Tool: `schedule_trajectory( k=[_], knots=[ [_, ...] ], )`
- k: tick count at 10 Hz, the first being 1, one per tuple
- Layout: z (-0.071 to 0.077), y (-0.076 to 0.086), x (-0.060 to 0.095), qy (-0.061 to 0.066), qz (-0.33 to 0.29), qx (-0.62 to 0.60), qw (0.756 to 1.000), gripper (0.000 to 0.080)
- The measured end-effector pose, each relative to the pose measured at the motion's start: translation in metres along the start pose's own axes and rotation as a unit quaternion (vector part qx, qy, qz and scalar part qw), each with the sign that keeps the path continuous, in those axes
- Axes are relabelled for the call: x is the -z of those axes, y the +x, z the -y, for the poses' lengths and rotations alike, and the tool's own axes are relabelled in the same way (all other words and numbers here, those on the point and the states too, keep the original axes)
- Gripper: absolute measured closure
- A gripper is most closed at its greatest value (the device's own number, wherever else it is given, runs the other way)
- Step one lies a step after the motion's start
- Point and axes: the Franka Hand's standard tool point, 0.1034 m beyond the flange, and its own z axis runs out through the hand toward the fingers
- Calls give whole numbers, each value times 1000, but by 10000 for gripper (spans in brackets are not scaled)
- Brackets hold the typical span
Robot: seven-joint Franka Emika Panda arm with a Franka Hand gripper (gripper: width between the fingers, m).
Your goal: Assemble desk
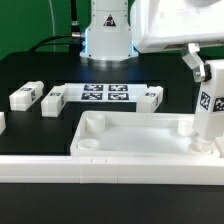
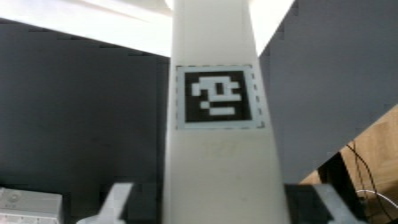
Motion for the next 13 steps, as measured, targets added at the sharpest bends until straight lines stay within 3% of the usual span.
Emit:
schedule_trajectory(
  k=[3, 13],
  knots=[
    [-6, -3, -1, -2, 3, -2, 1000, 509],
    [-1, -16, -12, -5, -12, -2, 1000, 508]
  ],
)
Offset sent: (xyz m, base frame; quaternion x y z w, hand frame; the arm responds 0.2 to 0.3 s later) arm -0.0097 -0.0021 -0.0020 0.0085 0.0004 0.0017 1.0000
